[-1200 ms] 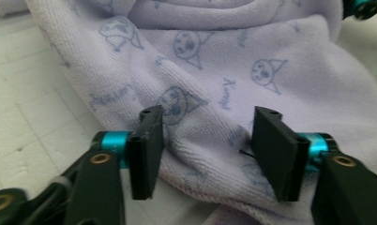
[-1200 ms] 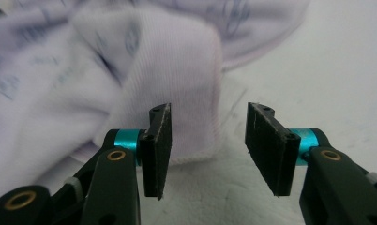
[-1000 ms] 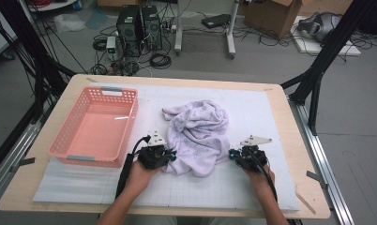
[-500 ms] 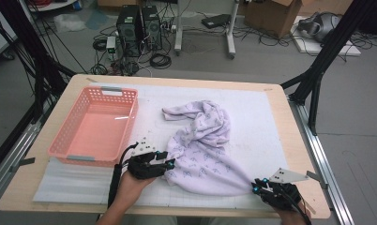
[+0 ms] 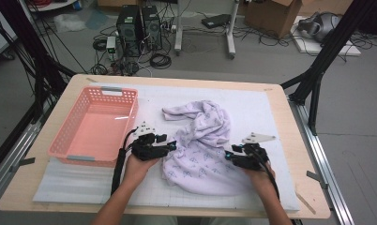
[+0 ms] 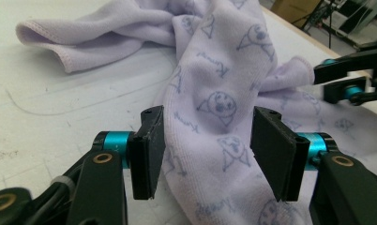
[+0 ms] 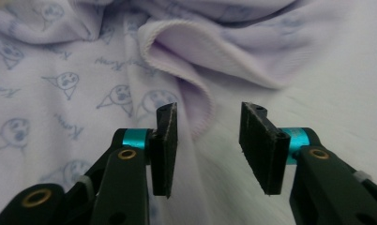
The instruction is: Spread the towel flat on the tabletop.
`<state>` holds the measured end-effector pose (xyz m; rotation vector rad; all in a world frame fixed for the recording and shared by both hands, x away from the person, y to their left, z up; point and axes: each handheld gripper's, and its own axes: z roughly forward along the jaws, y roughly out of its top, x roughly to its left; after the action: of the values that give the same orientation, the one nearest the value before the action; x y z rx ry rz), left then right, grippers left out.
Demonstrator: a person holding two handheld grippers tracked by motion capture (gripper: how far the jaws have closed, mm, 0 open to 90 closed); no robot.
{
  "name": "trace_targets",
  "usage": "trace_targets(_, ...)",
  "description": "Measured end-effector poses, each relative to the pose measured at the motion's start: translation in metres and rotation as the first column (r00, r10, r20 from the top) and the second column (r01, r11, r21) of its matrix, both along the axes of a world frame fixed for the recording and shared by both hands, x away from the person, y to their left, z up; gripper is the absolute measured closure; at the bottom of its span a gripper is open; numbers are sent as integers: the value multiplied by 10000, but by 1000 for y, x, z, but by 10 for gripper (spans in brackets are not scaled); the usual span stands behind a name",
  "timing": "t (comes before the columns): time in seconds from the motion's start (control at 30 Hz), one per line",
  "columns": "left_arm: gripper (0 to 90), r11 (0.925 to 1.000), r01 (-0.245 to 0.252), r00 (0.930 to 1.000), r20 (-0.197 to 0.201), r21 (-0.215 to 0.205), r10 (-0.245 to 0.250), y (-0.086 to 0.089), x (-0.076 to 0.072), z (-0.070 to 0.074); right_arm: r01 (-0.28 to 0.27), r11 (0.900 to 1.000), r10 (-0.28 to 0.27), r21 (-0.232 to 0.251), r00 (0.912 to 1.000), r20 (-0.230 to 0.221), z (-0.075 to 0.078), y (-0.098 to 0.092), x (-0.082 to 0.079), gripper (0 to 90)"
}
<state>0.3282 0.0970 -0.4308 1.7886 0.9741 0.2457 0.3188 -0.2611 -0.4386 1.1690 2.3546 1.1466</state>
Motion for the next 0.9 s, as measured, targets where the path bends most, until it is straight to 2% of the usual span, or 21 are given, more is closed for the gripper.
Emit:
trace_targets(0.03, 454, 10000, -29, 10000, -28, 54, 29, 0, 0, 0, -135, 9999, 134, -34, 9998, -166, -3, 7, 4, 591)
trace_targets(0.1, 454, 10000, -56, 10000, -25, 31, 56, 0, 0, 0, -251, 9995, 247, -209, 9995, -208, -8, 19, 11, 591)
trace_targets(0.13, 454, 10000, -41, 10000, -18, 18, 41, 0, 0, 0, -174, 9996, 171, -214, 9998, -125, -8, 23, 12, 628)
trace_targets(0.17, 457, 10000, -56, 10000, 4, 20, 56, -1, 0, 0, -250, 9992, 245, -319, 9996, -149, -6, 24, 13, 779)
trace_targets(0.2, 458, 10000, -55, 10000, 10, 28, 55, -1, 0, 0, -349, 9977, 352, -580, 9994, 41, -4, 24, 12, 877)
trace_targets(0.27, 461, 10000, -57, 10000, -36, 44, 58, -2, 0, 0, -37, 9895, 75, -1441, 9996, 259, -1, 20, 13, 883)
trace_targets(0.33, 465, 10000, -33, 10000, -58, 63, 33, -4, 0, -1, 1030, 9883, -962, -1129, 9933, 640, 2, 3, 14, 882)
trace_targets(0.37, 467, 10000, -3, 10000, -84, 23, 3, -4, 0, -2, 1640, 9826, -1573, -870, 9844, 791, 4, -9, 15, 882)
trace_targets(0.43, 468, 10000, 4, 10000, -97, 6, -4, -7, 1, -3, 2851, 9543, -2742, -895, 9546, 1164, 7, -27, 17, 882)
trace_targets(0.5, 470, 10000, 6, 9999, -112, 7, -6, -9, 1, -4, 3808, 9139, -3599, -1403, 9203, 1531, 7, -40, 19, 881)
trace_targets(0.57, 473, 10000, 52, 9999, -146, 24, -52, -11, 1, -4, 4470, 8834, -4267, -1406, 8914, 1527, 4, -56, 18, 872)
trace_targets(0.6, 480, 9999, 96, 9999, -119, 87, -95, -11, 1, -4, 4589, 8791, -4411, -1287, 8857, 1449, 3, -60, 16, 866)
trace_targets(0.63, 484, 9999, 118, 9999, -100, 122, -117, -11, 1, -4, 4690, 8769, -4540, -1053, 8801, 1392, 2, -65, 13, 852)
trace_targets(0.67, 487, 9999, 133, 9998, -129, 98, -132, -11, 1, -4, 4636, 8823, -4505, -819, 8819, 1388, 2, -69, 10, 814)
trace_targets(0.73, 515, 9997, 214, 9996, -188, 67, -212, -11, 1, -4, 4470, 8940, -4392, -307, 8878, 1374, 2, -76, 1, 706)
trace_targets(0.8, 587, 9991, 419, 9990, -171, -28, -419, -11, 2, -5, 4146, 9088, -4173, 479, 9019, 1115, 3, -85, -9, 718)
trace_targets(0.83, 624, 9991, 430, 9990, -105, 7, -430, -13, 1, -6, 4100, 9112, -4116, 396, 9029, 1235, 5, -88, -14, 718)
trace_targets(0.9, 625, 9982, 546, 9984, -152, 241, -542, -17, 4, -7, 3889, 9194, -3934, 590, 9097, 1333, 8, -96, -26, 715)
